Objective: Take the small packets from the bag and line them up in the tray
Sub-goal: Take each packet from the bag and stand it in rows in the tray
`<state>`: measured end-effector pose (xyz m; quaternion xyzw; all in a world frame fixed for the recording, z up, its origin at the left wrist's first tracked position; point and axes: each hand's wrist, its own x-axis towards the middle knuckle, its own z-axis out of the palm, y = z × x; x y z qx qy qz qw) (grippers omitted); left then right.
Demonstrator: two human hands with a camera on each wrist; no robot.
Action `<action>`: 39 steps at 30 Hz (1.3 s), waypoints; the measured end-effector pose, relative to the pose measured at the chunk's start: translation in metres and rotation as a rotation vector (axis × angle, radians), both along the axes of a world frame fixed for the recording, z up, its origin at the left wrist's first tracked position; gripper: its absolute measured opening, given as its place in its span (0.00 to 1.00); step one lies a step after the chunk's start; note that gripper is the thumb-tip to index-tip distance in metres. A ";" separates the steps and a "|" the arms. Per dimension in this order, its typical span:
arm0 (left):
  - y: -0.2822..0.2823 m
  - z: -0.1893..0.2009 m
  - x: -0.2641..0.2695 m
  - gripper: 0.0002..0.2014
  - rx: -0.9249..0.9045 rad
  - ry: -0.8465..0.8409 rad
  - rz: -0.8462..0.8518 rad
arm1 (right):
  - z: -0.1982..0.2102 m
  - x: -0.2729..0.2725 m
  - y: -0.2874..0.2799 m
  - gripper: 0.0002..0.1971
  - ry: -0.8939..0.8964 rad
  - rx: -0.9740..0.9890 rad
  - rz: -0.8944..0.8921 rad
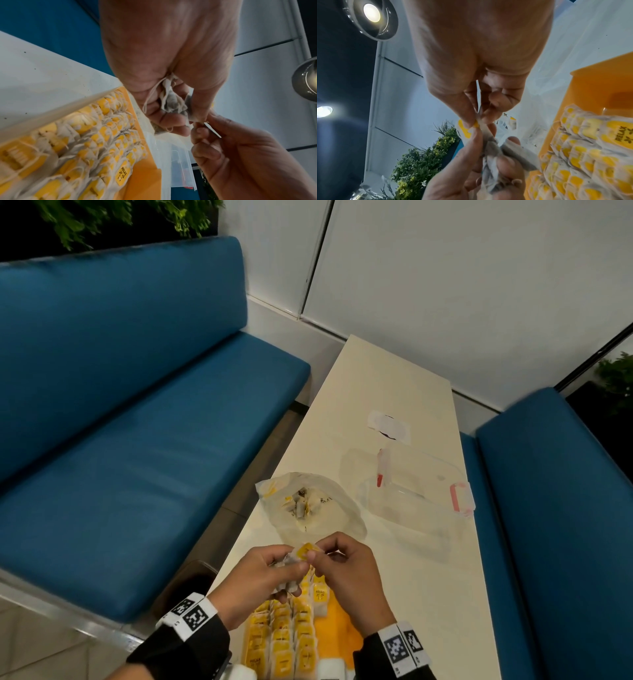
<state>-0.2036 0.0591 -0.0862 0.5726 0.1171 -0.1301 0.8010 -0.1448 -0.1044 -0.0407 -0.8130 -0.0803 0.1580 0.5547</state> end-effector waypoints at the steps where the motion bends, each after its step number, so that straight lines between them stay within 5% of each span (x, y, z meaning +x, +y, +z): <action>1: 0.000 -0.001 0.001 0.06 0.004 0.008 -0.005 | 0.001 0.001 0.000 0.04 0.002 0.014 0.000; 8: 0.001 -0.011 0.003 0.06 0.084 0.071 0.024 | 0.011 0.008 -0.008 0.05 0.027 0.095 -0.016; 13: 0.006 -0.019 0.003 0.10 0.142 0.121 0.064 | 0.002 0.020 -0.026 0.06 -0.076 -0.177 0.009; 27: -0.002 -0.030 0.011 0.36 0.449 0.184 -0.093 | -0.051 0.011 -0.051 0.08 0.189 -0.687 0.196; 39: -0.002 -0.035 0.013 0.33 0.477 0.210 -0.056 | -0.085 0.013 -0.030 0.08 0.294 -0.856 0.197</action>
